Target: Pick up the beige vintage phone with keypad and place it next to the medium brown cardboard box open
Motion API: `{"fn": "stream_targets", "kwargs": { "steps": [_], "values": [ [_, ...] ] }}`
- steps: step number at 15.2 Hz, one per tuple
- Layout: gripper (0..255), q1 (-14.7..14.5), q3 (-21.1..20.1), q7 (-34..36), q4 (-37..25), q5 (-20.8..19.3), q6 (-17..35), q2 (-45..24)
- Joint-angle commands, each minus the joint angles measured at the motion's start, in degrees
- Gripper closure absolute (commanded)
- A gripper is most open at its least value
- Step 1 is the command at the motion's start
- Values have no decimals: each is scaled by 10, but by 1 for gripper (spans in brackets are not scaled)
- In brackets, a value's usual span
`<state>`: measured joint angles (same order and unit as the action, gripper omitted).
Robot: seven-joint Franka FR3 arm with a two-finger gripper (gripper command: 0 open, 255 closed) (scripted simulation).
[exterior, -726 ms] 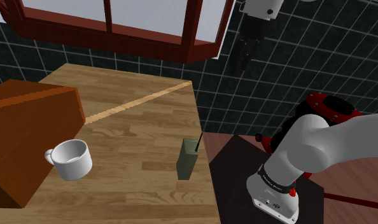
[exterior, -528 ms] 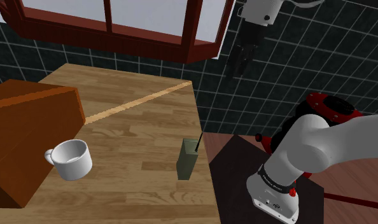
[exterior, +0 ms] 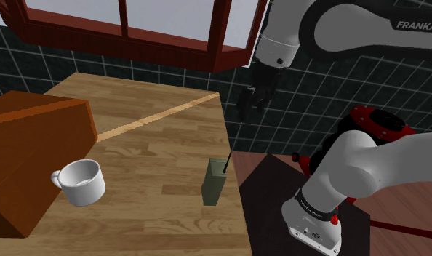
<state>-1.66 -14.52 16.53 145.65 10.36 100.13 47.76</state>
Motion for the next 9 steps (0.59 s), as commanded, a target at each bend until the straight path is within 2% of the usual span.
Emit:
{"fn": "stream_targets", "kwargs": {
  "steps": [1, 9],
  "values": [
    [0, -3, -29, 31, 22, 15, 37, -8],
    [0, -5, -158, 158, 75, 61, 196, -92]
  ]
}}
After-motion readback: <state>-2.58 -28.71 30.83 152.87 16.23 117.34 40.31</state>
